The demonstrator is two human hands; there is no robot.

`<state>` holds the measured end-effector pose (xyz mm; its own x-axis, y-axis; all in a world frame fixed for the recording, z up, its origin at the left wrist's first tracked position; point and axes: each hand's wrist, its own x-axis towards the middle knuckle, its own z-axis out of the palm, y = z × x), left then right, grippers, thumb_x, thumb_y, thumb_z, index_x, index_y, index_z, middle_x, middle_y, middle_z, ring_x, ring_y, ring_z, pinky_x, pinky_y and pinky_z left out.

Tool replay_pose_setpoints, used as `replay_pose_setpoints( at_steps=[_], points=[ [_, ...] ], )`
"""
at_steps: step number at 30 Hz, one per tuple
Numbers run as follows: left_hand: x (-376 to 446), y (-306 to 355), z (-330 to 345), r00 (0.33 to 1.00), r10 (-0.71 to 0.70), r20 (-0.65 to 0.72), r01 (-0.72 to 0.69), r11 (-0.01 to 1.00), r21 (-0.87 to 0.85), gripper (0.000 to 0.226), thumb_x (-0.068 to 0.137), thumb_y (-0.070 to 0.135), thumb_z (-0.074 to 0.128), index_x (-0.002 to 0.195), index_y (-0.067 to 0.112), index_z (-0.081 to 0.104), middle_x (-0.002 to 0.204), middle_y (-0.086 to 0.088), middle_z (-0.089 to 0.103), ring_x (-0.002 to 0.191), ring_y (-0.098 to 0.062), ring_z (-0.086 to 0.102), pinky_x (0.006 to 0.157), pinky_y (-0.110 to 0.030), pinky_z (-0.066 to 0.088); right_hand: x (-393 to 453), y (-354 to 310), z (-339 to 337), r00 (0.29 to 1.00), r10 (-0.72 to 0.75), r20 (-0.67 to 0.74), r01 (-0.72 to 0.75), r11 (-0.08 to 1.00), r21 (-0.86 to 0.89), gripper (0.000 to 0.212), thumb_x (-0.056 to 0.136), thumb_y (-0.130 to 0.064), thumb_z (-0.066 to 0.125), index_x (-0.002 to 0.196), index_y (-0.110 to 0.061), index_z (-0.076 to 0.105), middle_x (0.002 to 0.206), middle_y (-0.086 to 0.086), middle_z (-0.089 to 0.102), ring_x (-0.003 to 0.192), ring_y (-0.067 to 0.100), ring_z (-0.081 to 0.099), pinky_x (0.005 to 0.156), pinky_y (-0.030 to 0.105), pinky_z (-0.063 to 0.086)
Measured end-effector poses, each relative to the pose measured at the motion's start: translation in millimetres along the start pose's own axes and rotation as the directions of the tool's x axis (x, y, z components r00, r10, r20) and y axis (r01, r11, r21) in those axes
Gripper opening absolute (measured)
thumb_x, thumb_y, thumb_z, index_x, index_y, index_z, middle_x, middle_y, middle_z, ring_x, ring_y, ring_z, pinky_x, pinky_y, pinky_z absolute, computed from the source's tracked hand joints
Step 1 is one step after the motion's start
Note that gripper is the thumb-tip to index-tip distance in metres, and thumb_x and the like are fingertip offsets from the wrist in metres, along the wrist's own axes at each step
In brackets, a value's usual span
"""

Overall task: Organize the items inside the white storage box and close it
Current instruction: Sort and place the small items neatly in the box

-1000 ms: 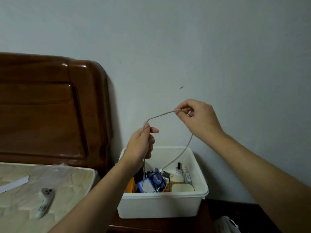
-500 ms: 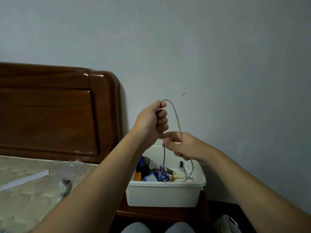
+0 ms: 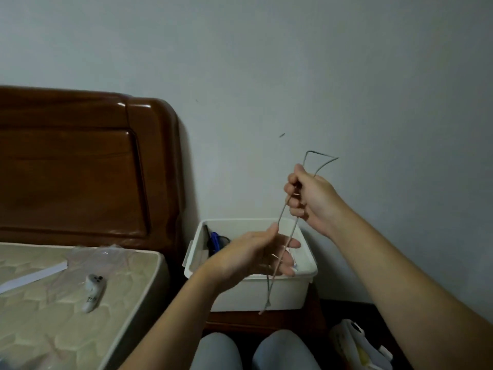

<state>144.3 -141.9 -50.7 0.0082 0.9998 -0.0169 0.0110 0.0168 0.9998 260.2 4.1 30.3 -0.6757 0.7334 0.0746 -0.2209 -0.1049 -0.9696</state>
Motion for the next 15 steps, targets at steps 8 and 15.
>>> replay_pose_setpoints(
  at_steps=[8,15],
  points=[
    [-25.8,-38.7,34.3,0.951,0.02,-0.31,-0.153,0.899,-0.411,0.029,0.111,0.027,0.044,0.105,0.014,0.07,0.069,0.002,0.037,0.055,-0.011,0.025,0.046,-0.021,0.028,-44.5,78.3,-23.6,0.963,0.264,0.051,-0.247,0.943,-0.224,0.041,0.099,-0.052,0.063,0.116,-0.017,0.074,0.112,0.004,0.079,0.085,0.023,0.071,0.075,0.037,0.057],
    [-41.0,-78.8,41.6,0.88,-0.169,-0.443,-0.197,0.719,-0.666,0.032,0.109,0.004,0.039,0.135,0.002,0.057,0.075,-0.002,0.053,0.057,-0.009,0.042,0.051,-0.02,0.037,-122.0,167.5,-22.2,0.86,0.423,0.285,-0.323,0.884,-0.339,0.034,0.103,-0.053,0.058,0.117,-0.03,0.078,0.117,0.003,0.079,0.107,0.023,0.076,0.094,0.039,0.06]
  ],
)
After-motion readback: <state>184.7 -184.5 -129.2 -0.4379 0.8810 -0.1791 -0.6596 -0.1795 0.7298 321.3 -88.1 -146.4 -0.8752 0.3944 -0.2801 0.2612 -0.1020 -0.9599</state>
